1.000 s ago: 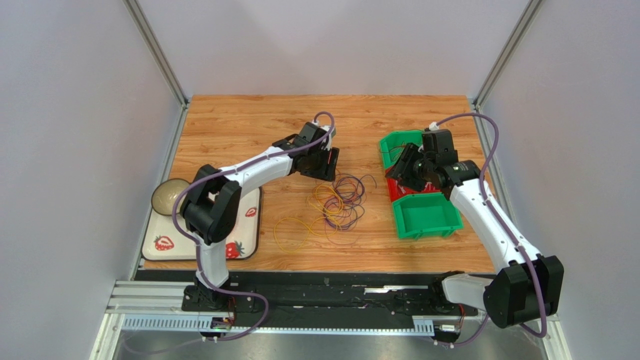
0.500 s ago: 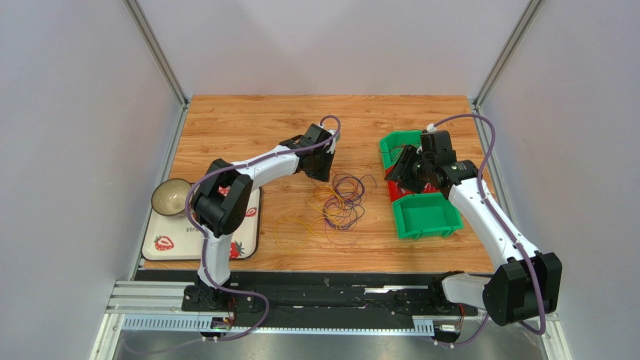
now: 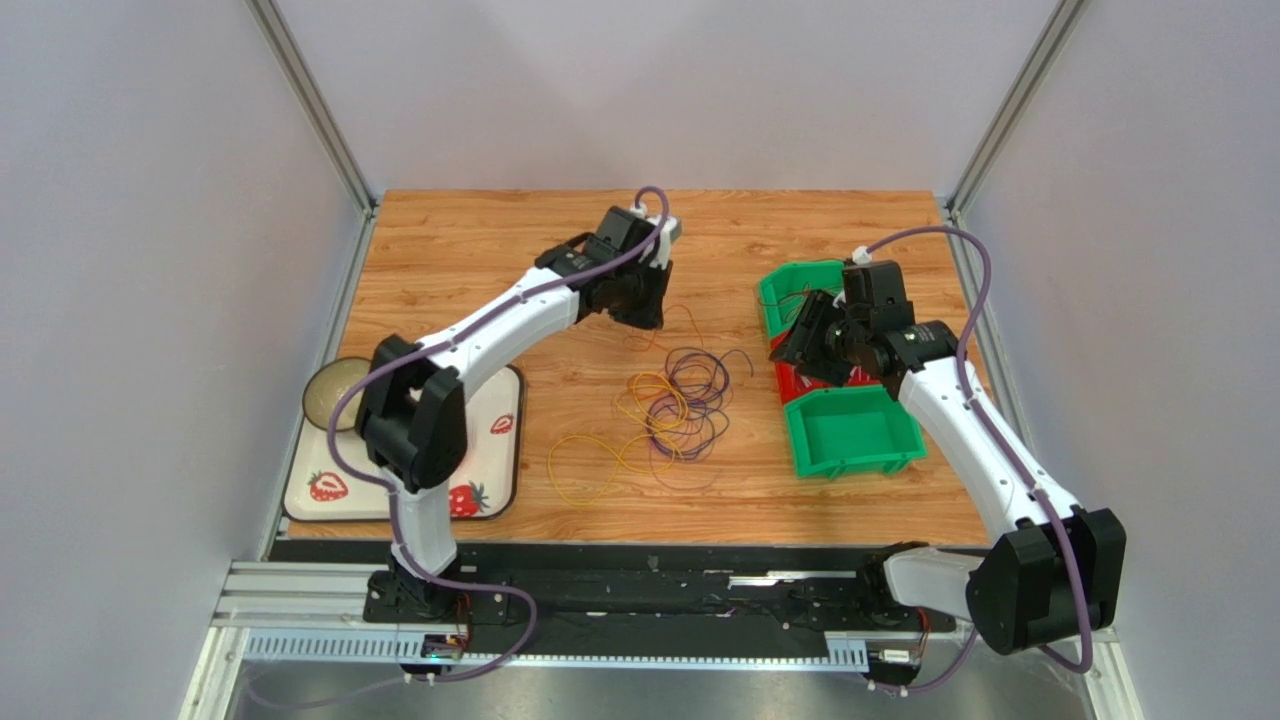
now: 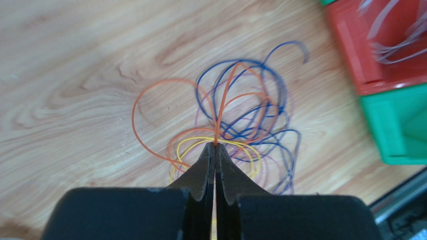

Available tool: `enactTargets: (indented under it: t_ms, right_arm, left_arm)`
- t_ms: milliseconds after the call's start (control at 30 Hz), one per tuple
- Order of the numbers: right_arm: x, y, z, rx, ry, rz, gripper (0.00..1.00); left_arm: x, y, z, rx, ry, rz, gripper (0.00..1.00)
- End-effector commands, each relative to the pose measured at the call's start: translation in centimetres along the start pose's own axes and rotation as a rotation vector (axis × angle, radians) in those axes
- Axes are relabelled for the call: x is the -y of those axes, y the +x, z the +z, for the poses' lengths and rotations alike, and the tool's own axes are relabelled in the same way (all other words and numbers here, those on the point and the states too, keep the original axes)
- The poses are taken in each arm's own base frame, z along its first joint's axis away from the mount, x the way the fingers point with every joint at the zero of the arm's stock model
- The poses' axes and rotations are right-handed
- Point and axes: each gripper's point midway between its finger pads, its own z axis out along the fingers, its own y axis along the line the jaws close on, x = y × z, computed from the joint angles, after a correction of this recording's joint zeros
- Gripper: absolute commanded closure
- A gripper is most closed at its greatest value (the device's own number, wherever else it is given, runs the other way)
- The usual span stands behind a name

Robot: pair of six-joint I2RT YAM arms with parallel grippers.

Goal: Untangle the cables
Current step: Pick up the cable from the cable.

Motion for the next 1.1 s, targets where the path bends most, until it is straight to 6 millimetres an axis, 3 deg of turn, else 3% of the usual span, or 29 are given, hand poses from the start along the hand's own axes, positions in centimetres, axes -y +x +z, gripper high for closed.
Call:
enactTargets:
  t_ms: [0, 267, 400, 500, 633, 800, 967, 1067]
  right_arm:
    - [-2.7, -2.2, -2.7, 0.087, -0.098, -0.052, 0.50]
    - [-8.0, -2.6, -6.0, 0.128, -0.387, -0.127, 0.49]
    - [-10.2, -3.3, -8.0, 0.185, -0.504, -0.181, 0.47]
    - [-12.0, -3.7, -9.5, 0.231, -0.605, -0.228, 0.47]
    - [-13.7, -4.0, -10.3, 0.275, -0.688, -0.266, 0.45]
    - [-16.5, -4.5, -10.7, 0.333, -0.781, -0.305, 0.43]
    - [-19.4, -4.1, -10.1, 0.316, -0.842, -0.318, 0.43]
    - [-20.1, -4.1, -8.5, 0.293, -0.817, -0.303, 0.43]
  left_arm:
    - [2.8, -6.1, -9.3, 0.190, 0.043, 0.014, 1.00]
    - [4.7, -8.9, -18.2, 0.288, 0.073, 0.055, 1.00]
    - [5.5, -11.5, -23.6, 0.390, 0.071, 0.095, 1.00]
    - [5.9, -12.8, -26.4, 0.447, 0.063, 0.119, 1.00]
    - [5.8, -13.3, -27.9, 0.471, 0.049, 0.135, 1.00]
    - [5.6, -12.6, -28.0, 0.473, 0.047, 0.138, 1.00]
    - [5.1, -11.9, -27.6, 0.483, 0.039, 0.131, 1.00]
    - [4.8, -11.4, -27.4, 0.485, 0.029, 0.130, 1.00]
